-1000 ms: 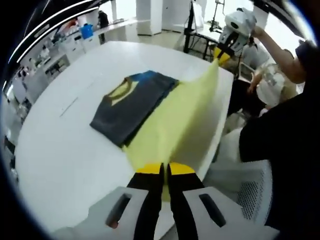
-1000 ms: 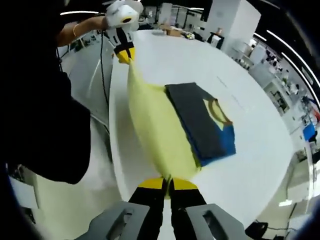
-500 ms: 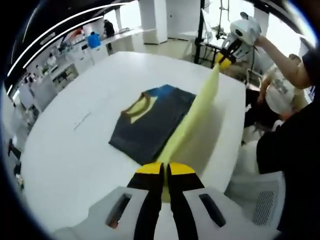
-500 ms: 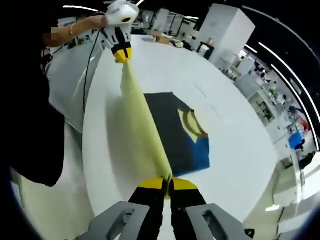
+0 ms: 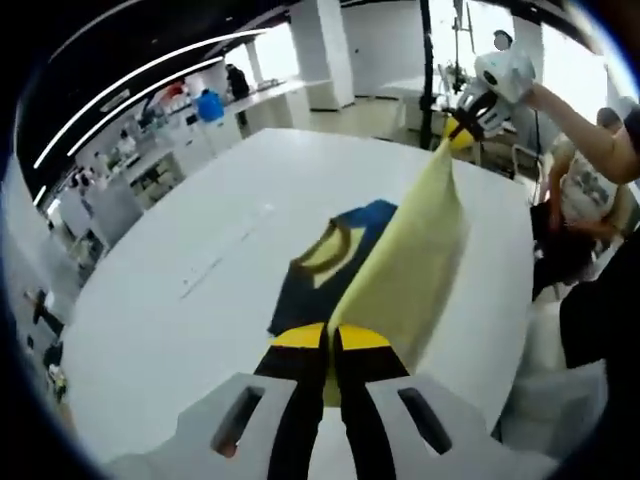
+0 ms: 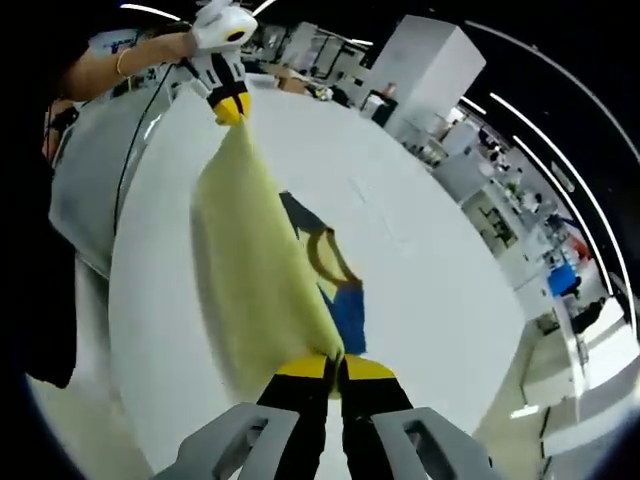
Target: Fold the garment on the visible template until the final outline fits inside the template.
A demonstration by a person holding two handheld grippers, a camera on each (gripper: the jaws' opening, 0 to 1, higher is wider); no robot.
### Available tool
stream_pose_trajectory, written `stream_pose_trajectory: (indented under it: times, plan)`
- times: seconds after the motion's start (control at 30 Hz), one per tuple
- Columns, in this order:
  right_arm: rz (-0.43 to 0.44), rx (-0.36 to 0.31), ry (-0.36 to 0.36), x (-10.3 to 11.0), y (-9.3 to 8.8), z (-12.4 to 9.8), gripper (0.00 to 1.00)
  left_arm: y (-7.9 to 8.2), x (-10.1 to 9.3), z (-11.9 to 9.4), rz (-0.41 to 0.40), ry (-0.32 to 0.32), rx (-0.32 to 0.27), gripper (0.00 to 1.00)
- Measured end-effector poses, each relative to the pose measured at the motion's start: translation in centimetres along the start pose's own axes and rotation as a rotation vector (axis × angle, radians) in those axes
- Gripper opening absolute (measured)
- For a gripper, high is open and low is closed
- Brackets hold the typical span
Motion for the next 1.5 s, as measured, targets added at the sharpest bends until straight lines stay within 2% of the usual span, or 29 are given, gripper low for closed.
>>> stream_pose_trajectory:
  times: [0.17,0.23,0.33,0.5,0.77,0.87,0.93,1.07,1.17,1.5]
  plan:
    - [0.005,0.008,-0.050,-1.5,0.1,1.5,0.00,1.0,1.6,1.2,-0.011,0.031,-0.025,0.00]
    - [0.005,0.032,-0.077,-2.0,0.1,2.0,0.00,1.4,2.2,1.7,-0.018,0.042,-0.042,0.00]
    - [-0.002,0.077,-0.104,-2.4,-0.2,3.1,0.00,1.9,2.8,2.7,0.002,0.057,-0.057,0.00]
    - [-0.005,0.109,-0.141,-3.3,-0.7,4.8,0.00,2.1,3.6,4.7,0.068,0.094,-0.040,0.00]
    - [0.031,0.110,-0.179,-4.6,-1.2,7.7,0.00,1.1,6.1,7.7,-0.042,0.093,-0.023,0.00]
    - [0.038,0.129,-0.175,-4.6,-1.6,9.1,0.00,0.5,6.6,8.9,-0.076,0.082,-0.009,0.00]
    - [0.065,0.146,-0.167,-4.6,-2.0,10.0,0.00,0.0,6.8,9.7,-0.113,0.073,0.021,0.00]
    - [0.076,0.176,-0.139,-4.5,-2.8,11.9,0.00,-0.5,7.2,11.4,-0.100,0.070,0.039,0.00]
    - [0.097,0.188,-0.090,-4.3,-3.6,13.4,0.00,-1.2,7.6,12.6,-0.087,0.064,0.063,0.00]
    - [0.132,0.172,-0.036,-4.6,-5.1,16.6,0.00,-3.1,8.9,15.7,-0.136,0.049,0.113,0.01]
Point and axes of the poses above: the point that each gripper's makers call its tool centre point, and the gripper's own axes: z roughly forward along the fingers, x roughly to its left, y roughly out of its top, the point moved 6 cm from there along -z, roughly backward along the fingers, and after that the axes turned 12 degrees about -z, right-handed, at the moved point
